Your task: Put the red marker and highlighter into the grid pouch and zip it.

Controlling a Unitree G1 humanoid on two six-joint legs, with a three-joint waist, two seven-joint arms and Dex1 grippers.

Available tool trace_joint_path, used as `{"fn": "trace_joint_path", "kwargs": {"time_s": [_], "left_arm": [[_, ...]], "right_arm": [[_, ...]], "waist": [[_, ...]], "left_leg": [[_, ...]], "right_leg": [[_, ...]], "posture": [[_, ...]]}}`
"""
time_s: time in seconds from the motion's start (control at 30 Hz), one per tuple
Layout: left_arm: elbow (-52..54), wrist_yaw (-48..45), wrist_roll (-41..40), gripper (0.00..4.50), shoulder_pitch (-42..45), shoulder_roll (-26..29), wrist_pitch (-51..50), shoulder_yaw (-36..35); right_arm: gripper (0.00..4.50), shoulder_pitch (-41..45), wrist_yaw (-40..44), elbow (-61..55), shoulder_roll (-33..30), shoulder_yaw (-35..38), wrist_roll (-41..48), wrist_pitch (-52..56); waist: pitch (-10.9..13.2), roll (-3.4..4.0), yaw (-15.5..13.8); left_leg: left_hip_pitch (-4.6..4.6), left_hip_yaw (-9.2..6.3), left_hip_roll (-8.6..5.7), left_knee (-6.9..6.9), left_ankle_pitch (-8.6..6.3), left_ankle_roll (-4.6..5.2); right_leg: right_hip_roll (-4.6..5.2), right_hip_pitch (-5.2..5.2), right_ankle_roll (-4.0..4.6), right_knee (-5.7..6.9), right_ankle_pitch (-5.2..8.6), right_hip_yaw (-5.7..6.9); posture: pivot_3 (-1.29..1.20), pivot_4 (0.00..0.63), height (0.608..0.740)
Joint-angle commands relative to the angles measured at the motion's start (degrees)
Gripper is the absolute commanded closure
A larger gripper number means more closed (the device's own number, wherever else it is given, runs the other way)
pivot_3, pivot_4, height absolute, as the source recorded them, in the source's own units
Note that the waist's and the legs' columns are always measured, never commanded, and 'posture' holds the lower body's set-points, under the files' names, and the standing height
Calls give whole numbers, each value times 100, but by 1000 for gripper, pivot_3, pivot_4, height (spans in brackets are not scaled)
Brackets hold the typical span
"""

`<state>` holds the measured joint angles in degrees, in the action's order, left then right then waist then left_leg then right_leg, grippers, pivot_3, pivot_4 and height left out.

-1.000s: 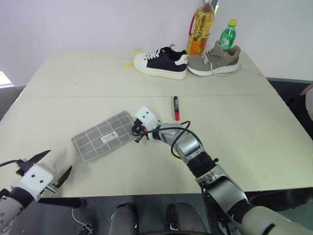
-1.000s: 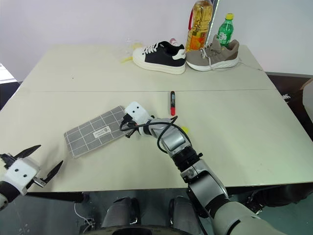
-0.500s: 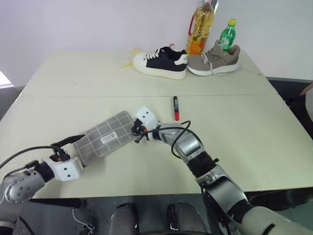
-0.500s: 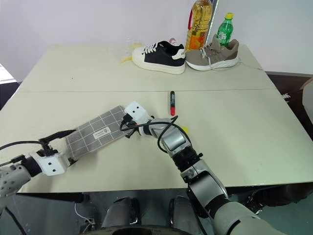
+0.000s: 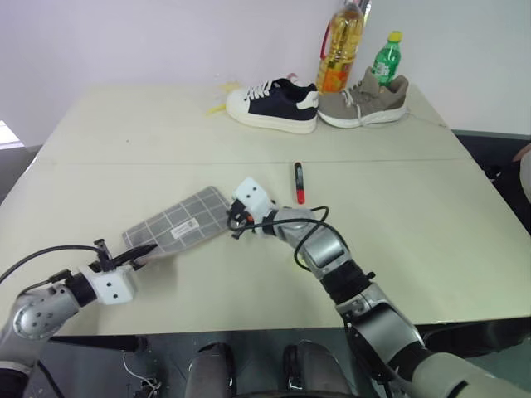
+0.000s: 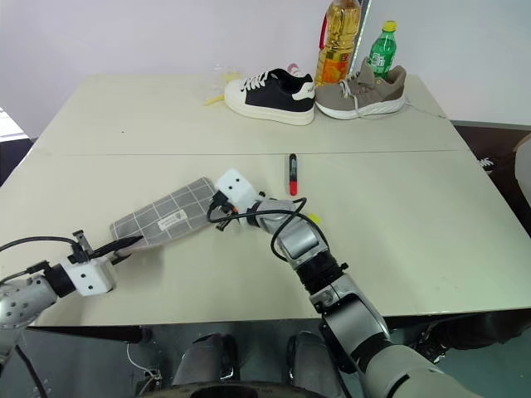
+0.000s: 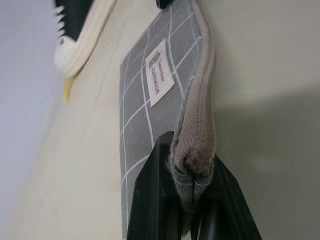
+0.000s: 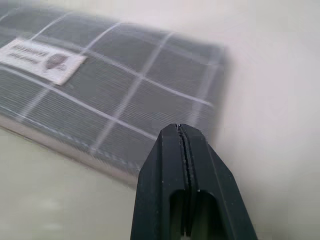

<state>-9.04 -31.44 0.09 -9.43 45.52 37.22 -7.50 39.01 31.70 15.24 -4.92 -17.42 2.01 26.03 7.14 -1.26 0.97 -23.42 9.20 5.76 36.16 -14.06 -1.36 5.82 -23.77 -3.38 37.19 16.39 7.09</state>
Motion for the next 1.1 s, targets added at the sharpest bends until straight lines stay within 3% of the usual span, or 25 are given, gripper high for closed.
{"fn": "trace_joint_path", "kwargs": {"time_s": [0.03, 0.07, 0.2, 0.37, 0.73, 0.83, 0.97, 1.1], "left_arm": [[1167, -39, -776, 4500, -112, -156, -1290, -102], [1403, -31, -857, 4500, -159, -215, -1564, -107], [2438, 348, -1111, 4500, -203, -843, -2812, 109], [2929, 528, -1056, 4500, -84, -1368, -3468, 190], [3033, 388, -929, 4500, 31, -1605, -3650, 297], [3001, 365, -912, 4500, 20, -1622, -3621, 296], [3002, 353, -902, 4500, 21, -1647, -3613, 298], [3011, 364, -864, 4500, 59, -1684, -3641, 363]], "right_arm": [[3893, 231, 499, -594, -393, 464, 371, -231], [3625, 255, 590, -642, -511, 519, 395, -231], [1656, 310, 1375, -800, -1601, 871, 533, -370], [1656, 183, 1622, -811, -1962, 853, 647, -87], [1656, 368, 833, -512, -1148, 843, 603, 519], [2488, 386, 796, -527, -987, 936, 781, 728], [4486, 348, 792, -607, -973, 865, 783, 829], [4486, 337, 761, -755, -962, 797, 774, 918]], "waist": [[0, 0, 12], [0, 0, 19], [2, 4, 19], [-3, -4, 47], [3, 6, 120], [3, 6, 116], [3, 6, 117], [3, 7, 122]], "left_leg": [[1, -1, 0, 0, 0, 0], [2, 0, 0, 0, 0, 0], [5, 0, -2, -3, 0, 0], [12, -1, -6, 0, 0, 1], [15, -4, -1, -2, 1, 0], [14, -5, -1, -2, 1, 0], [13, -5, -1, -2, 1, 0], [13, -5, -1, -3, 1, 0]], "right_leg": [[-2, 13, 0, -1, 0, 0], [-2, 20, 0, 0, 0, 0], [-6, 25, -1, -3, 0, -1], [-16, 34, 0, -8, 0, -2], [-22, 34, 2, -4, 1, -2], [-20, 34, 3, -4, 1, -2], [-21, 34, 3, -4, 1, -2], [-21, 33, 3, -4, 1, -2]], "posture": [[0, 150, 705], [0, 150, 705], [0, 150, 705], [0, 150, 705], [0, 150, 705], [0, 150, 705], [0, 150, 705], [0, 150, 705]]}}
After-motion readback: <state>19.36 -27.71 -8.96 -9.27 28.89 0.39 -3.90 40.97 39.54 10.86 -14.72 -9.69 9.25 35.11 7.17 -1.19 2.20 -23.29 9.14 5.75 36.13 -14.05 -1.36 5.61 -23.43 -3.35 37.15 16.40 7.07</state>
